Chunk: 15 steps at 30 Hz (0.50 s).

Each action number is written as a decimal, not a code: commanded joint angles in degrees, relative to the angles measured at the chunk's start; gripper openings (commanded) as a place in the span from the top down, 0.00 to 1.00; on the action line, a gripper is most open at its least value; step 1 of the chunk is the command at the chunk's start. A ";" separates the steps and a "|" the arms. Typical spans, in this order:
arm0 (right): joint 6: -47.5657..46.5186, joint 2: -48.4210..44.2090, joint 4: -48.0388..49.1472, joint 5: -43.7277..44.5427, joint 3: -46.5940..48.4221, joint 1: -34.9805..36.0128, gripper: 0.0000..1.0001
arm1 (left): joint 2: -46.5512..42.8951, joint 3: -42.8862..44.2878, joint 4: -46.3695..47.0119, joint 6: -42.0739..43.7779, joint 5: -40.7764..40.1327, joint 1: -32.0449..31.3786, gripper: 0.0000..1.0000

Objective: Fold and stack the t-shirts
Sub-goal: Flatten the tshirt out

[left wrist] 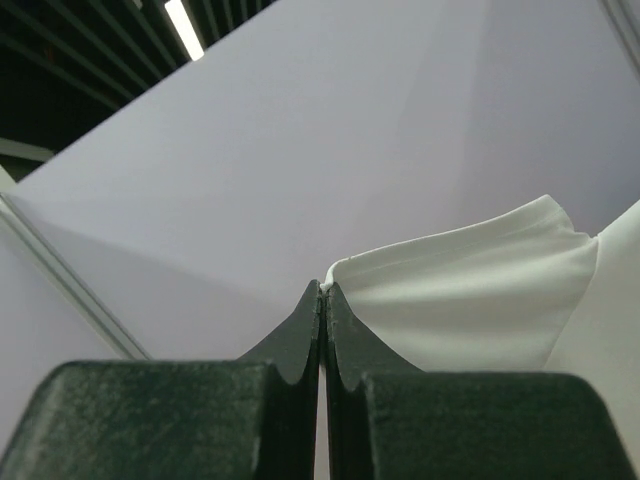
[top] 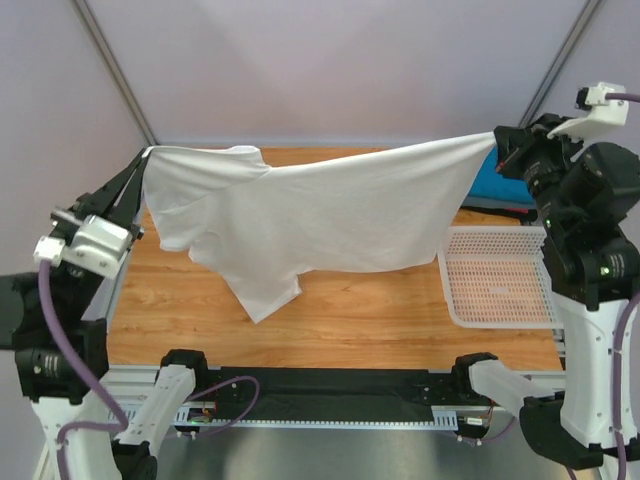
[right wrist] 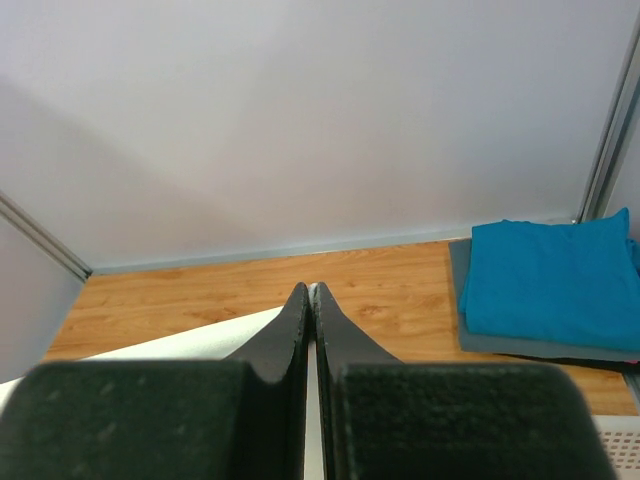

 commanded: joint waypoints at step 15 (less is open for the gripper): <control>-2.90 -1.01 -6.70 4.23 5.32 0.17 1.00 | 3.08 10.56 -5.97 6.36 -5.69 0.35 1.00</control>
